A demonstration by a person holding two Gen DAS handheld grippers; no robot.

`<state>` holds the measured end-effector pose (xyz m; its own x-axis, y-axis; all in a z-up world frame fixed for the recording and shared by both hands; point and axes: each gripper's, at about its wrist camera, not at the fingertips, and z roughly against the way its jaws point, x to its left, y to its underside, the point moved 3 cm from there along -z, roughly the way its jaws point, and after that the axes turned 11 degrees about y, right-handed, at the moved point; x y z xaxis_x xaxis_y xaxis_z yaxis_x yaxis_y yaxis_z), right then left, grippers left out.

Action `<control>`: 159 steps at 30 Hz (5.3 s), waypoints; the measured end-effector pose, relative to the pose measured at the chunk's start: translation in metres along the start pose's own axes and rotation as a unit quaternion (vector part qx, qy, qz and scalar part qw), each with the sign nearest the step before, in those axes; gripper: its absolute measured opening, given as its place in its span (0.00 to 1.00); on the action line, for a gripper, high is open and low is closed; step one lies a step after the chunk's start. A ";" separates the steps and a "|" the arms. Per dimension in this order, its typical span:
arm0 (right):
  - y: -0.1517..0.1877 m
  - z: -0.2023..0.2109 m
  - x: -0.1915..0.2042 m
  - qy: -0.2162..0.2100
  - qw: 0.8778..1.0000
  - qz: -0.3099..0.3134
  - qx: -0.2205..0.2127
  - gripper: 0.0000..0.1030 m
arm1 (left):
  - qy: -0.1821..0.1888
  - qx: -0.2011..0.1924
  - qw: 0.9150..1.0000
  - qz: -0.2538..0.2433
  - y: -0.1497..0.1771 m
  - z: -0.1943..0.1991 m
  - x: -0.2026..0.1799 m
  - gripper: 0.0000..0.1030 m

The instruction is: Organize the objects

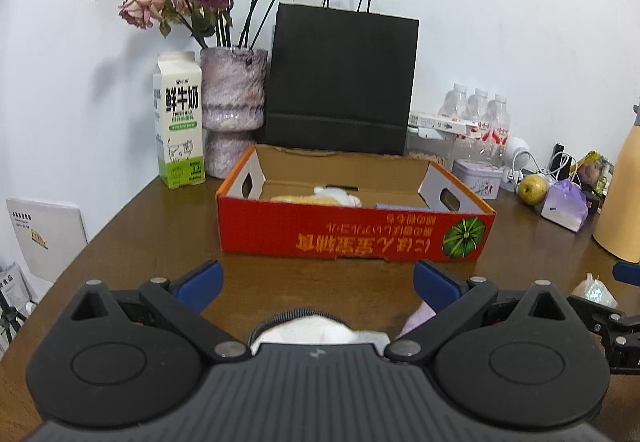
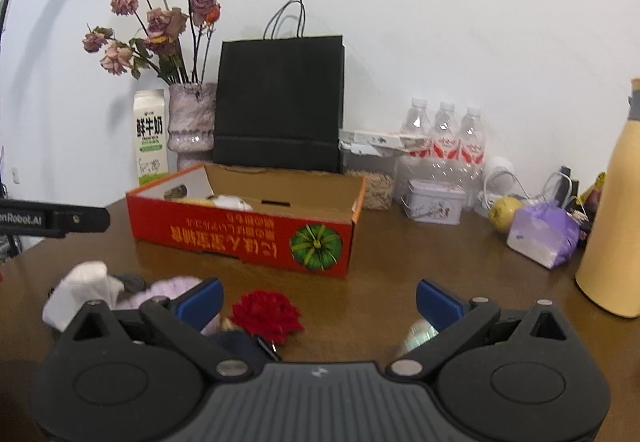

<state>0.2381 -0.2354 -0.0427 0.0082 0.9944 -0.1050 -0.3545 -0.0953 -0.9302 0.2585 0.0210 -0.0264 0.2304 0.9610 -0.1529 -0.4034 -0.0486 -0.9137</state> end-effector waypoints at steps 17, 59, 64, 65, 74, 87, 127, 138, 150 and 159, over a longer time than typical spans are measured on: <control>0.036 0.024 -0.032 0.030 0.999 -0.001 0.013 1.00 | -0.020 0.020 1.000 0.013 0.024 0.010 0.006 1.00; 0.026 -0.011 -0.036 0.031 0.999 0.001 -0.012 0.39 | -0.036 0.028 0.999 0.020 0.031 0.010 0.015 1.00; 0.026 -0.005 -0.029 0.030 0.999 -0.002 -0.017 0.39 | -0.031 0.031 0.999 0.019 0.031 0.011 0.013 1.00; 0.026 -0.004 -0.027 0.029 0.999 -0.001 -0.017 0.39 | -0.030 0.030 0.999 0.019 0.032 0.011 0.013 1.00; 0.026 0.000 -0.012 0.022 1.000 -0.001 -0.016 0.39 | -0.023 0.036 0.999 0.016 0.033 0.011 0.011 1.00; 0.026 0.002 -0.012 0.023 1.000 -0.007 -0.020 0.39 | -0.015 0.084 0.996 -0.004 0.045 -0.003 0.005 1.00; 0.025 0.006 -0.009 0.017 0.999 0.004 -0.030 0.39 | 0.011 0.077 0.997 0.028 0.043 -0.008 0.009 0.86; 0.024 0.006 -0.008 0.017 0.999 0.004 -0.031 0.39 | -0.001 0.070 0.997 0.019 0.045 0.002 0.006 0.91; 0.024 0.009 -0.007 0.015 0.999 0.010 -0.038 0.40 | -0.011 0.111 0.993 0.036 0.053 -0.007 0.020 1.00; 0.025 0.010 -0.006 0.013 0.999 0.010 -0.037 0.40 | 0.002 0.110 0.993 0.046 0.053 -0.011 0.023 1.00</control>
<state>0.2200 -0.2432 -0.0614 0.0254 0.9909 -0.1324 -0.2847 -0.1198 -0.9511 0.2523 0.0371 -0.0823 0.1868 0.9544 -0.2328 -0.6066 -0.0744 -0.7916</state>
